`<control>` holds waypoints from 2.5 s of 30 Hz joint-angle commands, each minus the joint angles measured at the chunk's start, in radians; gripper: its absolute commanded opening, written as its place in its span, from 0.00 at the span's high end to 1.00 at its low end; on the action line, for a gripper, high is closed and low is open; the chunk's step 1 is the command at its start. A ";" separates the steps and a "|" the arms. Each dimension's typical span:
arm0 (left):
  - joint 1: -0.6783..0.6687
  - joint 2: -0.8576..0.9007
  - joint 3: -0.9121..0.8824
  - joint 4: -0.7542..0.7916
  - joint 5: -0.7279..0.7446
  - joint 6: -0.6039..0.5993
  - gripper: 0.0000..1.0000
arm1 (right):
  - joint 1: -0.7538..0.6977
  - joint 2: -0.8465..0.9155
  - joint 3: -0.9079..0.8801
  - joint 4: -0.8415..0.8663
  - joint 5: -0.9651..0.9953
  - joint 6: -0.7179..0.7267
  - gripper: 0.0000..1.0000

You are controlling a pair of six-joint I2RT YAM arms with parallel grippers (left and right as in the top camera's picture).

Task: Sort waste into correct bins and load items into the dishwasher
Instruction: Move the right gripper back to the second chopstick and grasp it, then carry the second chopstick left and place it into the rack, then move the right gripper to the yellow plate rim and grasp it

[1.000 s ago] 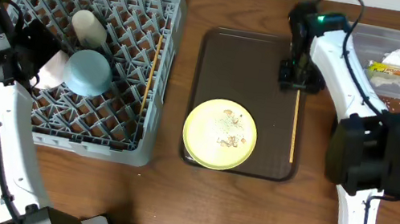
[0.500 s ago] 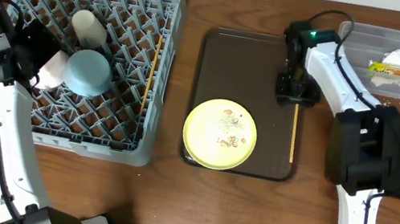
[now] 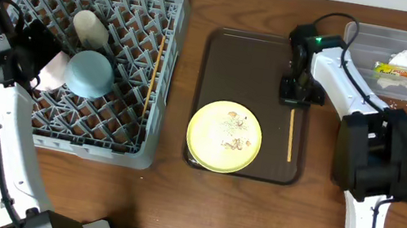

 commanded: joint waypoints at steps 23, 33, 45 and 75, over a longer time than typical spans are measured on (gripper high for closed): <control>0.002 0.006 0.005 0.000 -0.008 0.006 0.06 | 0.227 0.015 0.477 0.555 -0.374 0.306 0.99; 0.002 0.006 0.005 0.000 -0.008 0.006 0.06 | 0.372 0.032 0.476 0.639 -0.259 0.298 0.99; 0.002 0.006 0.005 0.000 -0.008 0.006 0.06 | 0.396 0.127 0.476 0.647 -0.257 0.320 0.89; 0.002 0.006 0.005 0.000 -0.008 0.006 0.06 | 0.089 -0.057 0.476 0.014 -0.317 -0.121 0.01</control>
